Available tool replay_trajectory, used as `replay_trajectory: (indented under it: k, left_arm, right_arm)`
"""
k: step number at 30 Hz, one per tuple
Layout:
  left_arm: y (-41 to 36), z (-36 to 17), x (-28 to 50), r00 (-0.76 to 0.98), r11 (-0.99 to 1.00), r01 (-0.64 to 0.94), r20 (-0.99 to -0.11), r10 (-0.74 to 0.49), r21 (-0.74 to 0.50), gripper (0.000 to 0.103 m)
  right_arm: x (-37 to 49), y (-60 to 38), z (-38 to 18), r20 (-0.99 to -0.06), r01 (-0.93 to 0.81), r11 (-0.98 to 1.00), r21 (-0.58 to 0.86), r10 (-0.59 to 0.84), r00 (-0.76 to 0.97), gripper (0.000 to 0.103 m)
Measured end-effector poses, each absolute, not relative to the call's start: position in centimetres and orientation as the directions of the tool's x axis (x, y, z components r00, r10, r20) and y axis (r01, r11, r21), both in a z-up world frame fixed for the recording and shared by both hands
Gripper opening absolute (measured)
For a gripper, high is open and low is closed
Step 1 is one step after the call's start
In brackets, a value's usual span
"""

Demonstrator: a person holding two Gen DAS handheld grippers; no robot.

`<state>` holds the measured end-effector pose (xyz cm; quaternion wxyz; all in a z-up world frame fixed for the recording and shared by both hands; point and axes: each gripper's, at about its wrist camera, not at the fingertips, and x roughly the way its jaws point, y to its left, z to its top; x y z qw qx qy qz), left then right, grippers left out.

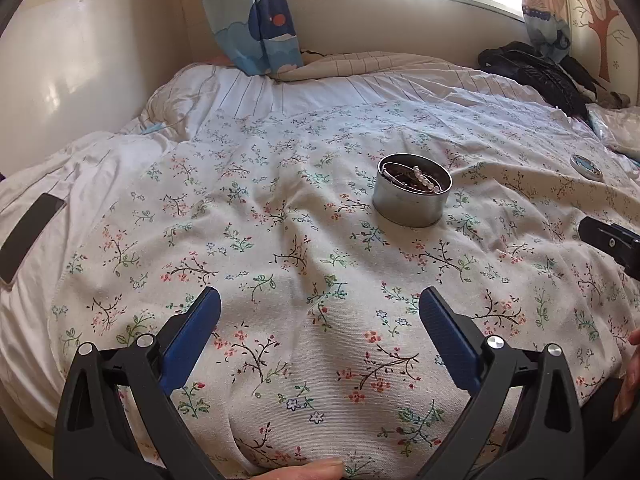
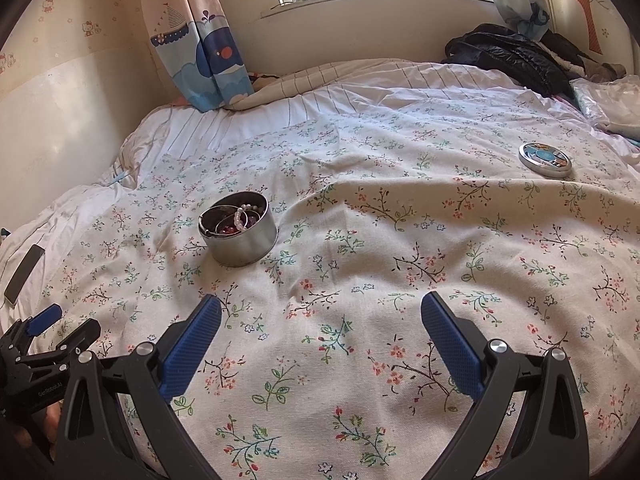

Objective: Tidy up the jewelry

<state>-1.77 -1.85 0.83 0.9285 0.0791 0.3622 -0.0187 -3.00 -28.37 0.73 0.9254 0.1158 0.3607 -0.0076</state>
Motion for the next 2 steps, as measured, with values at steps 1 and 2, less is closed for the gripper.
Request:
replay_trajectory:
  k: [1,2]
  left_arm:
    - [-2.08,0.8,-1.86,0.738,0.985,0.1,-0.674,0.023,0.142,0.095]
    - [-2.24,0.77,-1.9,0.738,0.983,0.107,-0.674,0.021,0.148,0.095]
  right_arm:
    - [-3.01,-28.36,0.7,-0.67,0.098,0.973,0.208,0.069,0.739,0.096]
    - [-3.01,-28.32,0.7,-0.67,0.099,0.973,0.208,0.068,0.739,0.096]
